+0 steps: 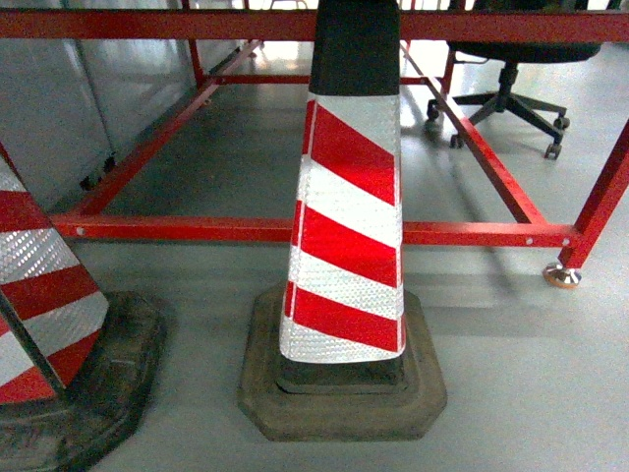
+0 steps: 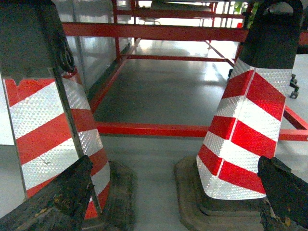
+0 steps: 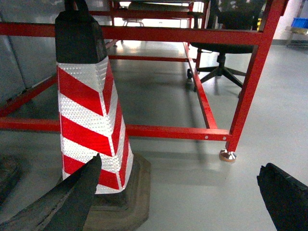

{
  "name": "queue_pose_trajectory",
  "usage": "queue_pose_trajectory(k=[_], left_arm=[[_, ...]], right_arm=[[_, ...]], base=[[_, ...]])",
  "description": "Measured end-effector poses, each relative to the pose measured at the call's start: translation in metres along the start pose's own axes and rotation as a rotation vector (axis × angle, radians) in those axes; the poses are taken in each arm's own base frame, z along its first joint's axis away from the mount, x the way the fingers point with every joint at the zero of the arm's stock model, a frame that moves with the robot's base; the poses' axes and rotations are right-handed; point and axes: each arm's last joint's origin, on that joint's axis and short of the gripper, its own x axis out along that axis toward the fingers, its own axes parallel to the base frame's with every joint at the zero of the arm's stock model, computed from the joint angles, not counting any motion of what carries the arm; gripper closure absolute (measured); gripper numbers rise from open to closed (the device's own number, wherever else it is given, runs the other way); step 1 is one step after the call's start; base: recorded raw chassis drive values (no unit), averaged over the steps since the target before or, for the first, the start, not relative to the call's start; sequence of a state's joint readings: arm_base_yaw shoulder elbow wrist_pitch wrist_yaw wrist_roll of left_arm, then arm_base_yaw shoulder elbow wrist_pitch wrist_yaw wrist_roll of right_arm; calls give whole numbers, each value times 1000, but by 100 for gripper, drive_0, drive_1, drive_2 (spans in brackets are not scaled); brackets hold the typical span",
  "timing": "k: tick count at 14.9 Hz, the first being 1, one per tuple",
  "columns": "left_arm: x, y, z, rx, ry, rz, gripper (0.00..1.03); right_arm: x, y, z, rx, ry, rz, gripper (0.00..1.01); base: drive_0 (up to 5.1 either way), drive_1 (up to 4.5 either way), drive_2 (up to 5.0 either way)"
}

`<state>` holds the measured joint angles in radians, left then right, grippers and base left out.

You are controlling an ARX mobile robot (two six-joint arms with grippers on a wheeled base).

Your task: Sort blue parts and orange caps into right shelf containers

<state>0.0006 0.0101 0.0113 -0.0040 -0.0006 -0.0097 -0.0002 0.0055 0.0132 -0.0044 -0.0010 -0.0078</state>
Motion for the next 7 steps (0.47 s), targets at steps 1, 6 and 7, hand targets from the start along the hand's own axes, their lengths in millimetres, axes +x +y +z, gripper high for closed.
queue_pose_trajectory(k=[1,6,7], left_arm=[[0,0,0,0,0,0,5],[0,0,0,0,0,0,5],[0,0,0,0,0,0,5]], right_arm=[[0,0,0,0,0,0,3],[0,0,0,0,0,0,3],[0,0,0,0,0,0,3]], base=[[0,0,0],[0,0,0],[0,0,0]])
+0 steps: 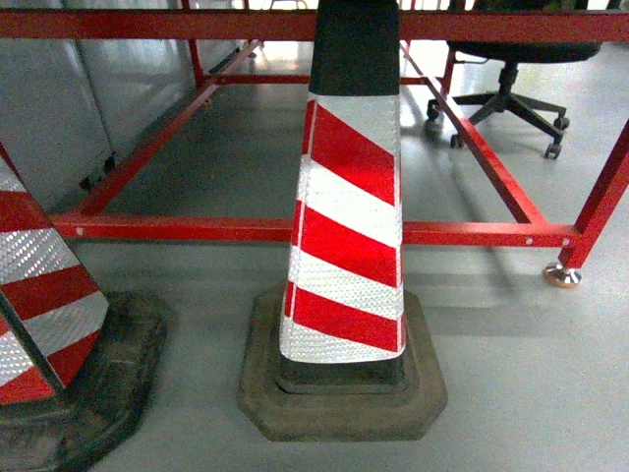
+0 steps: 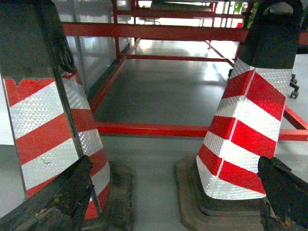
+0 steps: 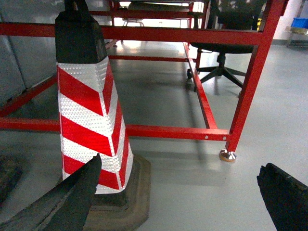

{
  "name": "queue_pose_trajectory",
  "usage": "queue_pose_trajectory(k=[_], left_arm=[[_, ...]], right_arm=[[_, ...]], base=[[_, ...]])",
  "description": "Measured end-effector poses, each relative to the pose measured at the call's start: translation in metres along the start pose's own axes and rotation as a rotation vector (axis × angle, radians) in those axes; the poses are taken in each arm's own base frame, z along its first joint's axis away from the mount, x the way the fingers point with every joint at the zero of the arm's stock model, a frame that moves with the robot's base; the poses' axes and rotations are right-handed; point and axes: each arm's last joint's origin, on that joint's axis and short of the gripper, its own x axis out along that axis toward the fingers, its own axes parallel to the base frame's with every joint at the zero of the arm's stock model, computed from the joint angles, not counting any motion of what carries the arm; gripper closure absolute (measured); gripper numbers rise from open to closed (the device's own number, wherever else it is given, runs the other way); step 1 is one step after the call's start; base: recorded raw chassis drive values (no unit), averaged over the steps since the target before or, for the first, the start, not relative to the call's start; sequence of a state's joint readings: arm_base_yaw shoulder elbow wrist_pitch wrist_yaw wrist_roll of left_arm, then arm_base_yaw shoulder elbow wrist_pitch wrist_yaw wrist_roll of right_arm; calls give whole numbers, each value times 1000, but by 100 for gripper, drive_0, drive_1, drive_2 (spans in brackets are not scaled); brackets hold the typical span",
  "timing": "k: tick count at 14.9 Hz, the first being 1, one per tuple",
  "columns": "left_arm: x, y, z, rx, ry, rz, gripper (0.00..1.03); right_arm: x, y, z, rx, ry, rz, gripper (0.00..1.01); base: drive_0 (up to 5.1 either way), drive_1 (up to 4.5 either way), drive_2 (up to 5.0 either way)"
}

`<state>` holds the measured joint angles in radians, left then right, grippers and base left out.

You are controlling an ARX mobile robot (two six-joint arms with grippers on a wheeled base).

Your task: Sort blue parts and orange caps into right shelf containers

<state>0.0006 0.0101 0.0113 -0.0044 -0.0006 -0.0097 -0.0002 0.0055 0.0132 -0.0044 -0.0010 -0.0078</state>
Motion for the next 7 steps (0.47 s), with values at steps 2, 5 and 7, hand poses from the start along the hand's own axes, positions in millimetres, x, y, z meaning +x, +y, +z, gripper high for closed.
queue_pose_trajectory(k=[2,5,7], left_arm=[[0,0,0,0,0,0,5],[0,0,0,0,0,0,5],[0,0,0,0,0,0,5]], right_arm=[[0,0,0,0,0,0,3],[0,0,0,0,0,0,3],[0,0,0,0,0,0,3]], base=[[0,0,0],[0,0,0],[0,0,0]])
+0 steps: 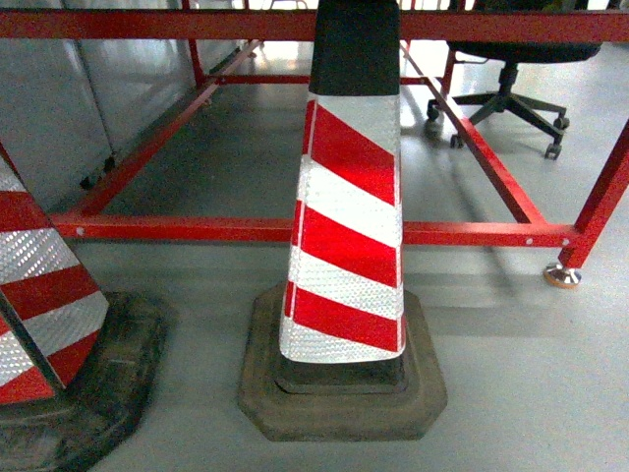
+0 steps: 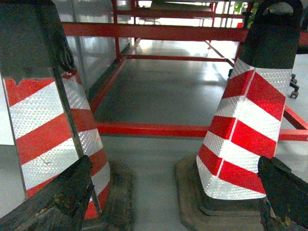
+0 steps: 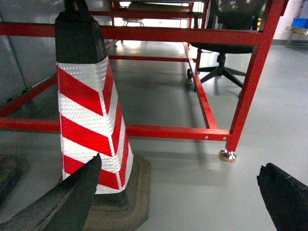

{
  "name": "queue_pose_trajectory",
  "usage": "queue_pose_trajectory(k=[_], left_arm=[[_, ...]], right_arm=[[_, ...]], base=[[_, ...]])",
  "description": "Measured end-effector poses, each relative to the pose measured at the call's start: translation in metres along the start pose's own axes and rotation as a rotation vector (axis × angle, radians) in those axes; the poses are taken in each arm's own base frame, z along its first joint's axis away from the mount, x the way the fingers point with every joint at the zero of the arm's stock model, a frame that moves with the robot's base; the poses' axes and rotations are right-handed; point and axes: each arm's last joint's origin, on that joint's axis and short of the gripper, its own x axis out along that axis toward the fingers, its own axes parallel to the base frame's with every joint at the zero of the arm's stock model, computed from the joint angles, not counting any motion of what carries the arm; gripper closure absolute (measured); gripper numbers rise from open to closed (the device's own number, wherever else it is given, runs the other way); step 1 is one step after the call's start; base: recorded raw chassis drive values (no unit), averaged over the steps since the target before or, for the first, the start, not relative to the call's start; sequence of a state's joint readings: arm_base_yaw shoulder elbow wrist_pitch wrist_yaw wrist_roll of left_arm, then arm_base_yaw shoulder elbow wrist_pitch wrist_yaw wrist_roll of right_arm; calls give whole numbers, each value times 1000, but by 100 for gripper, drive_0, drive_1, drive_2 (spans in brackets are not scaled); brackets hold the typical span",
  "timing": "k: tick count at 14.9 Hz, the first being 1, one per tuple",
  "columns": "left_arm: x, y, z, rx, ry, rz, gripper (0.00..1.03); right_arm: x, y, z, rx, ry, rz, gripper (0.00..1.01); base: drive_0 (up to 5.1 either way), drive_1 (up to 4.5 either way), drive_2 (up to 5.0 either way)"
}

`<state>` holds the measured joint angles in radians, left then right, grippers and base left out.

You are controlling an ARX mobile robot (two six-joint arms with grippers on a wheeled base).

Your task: Sort blue parts and orange caps into right shelf containers

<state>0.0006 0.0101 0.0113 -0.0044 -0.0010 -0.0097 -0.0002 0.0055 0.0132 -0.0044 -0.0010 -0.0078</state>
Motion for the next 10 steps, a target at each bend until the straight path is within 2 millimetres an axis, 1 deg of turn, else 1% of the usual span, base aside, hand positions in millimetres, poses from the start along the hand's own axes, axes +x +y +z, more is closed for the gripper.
queue_pose_trajectory(k=[10], left_arm=[[0,0,0,4,0,-1,5]], right_arm=[[0,0,0,1,1,0,3]], base=[[0,0,0]])
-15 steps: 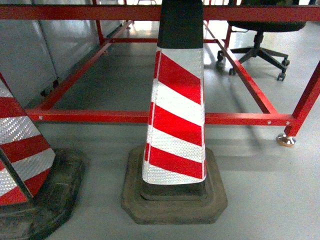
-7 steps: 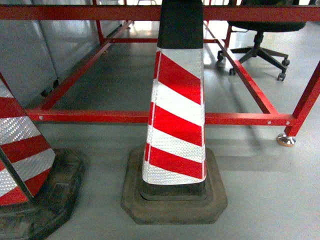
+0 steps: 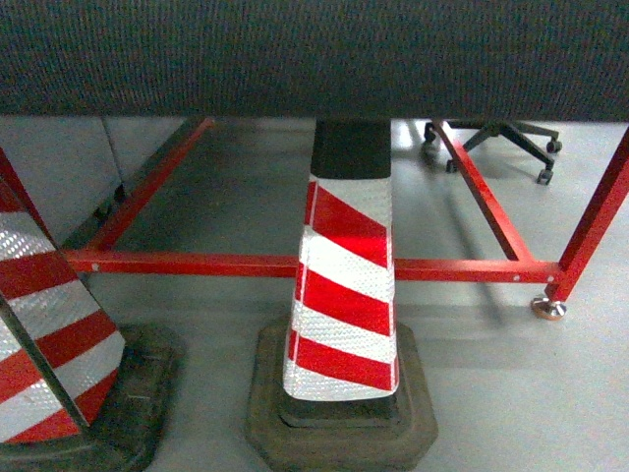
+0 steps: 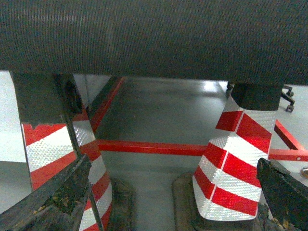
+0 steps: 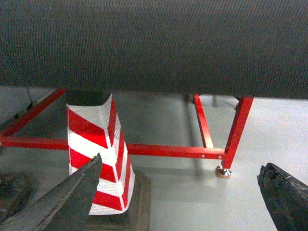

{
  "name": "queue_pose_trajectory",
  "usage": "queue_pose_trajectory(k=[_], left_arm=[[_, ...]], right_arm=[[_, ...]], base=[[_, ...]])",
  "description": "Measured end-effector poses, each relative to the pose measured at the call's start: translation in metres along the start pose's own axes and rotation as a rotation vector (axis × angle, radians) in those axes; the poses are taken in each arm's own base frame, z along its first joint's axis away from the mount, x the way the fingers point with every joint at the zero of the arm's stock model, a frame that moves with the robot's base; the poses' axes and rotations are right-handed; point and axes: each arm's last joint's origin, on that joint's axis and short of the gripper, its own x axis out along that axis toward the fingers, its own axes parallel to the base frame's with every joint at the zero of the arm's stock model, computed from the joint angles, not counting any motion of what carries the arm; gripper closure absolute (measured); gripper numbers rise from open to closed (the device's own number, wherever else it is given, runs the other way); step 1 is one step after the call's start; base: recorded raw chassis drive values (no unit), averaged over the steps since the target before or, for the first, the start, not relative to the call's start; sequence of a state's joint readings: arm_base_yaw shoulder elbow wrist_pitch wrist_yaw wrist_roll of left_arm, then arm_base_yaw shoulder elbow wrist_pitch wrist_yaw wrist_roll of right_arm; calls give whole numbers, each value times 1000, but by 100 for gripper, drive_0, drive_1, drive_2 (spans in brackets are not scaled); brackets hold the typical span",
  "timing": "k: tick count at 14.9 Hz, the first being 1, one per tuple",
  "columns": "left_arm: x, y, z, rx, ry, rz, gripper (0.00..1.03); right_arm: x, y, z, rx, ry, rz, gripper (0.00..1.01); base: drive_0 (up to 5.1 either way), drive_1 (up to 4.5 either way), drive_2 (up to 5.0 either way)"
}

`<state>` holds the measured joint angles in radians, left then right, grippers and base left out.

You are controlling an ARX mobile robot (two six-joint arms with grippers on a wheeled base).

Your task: Sort blue parts and orange caps into right shelf containers

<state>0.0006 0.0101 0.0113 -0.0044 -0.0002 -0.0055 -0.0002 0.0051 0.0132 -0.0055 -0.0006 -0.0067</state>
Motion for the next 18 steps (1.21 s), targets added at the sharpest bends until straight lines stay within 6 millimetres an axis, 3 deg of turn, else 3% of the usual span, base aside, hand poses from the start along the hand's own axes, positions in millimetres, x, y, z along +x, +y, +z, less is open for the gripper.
queue_pose_trajectory(k=[18], left_arm=[[0,0,0,6,0,0,5]], right_arm=[[0,0,0,8,-1,0,3]], base=[[0,0,0]])
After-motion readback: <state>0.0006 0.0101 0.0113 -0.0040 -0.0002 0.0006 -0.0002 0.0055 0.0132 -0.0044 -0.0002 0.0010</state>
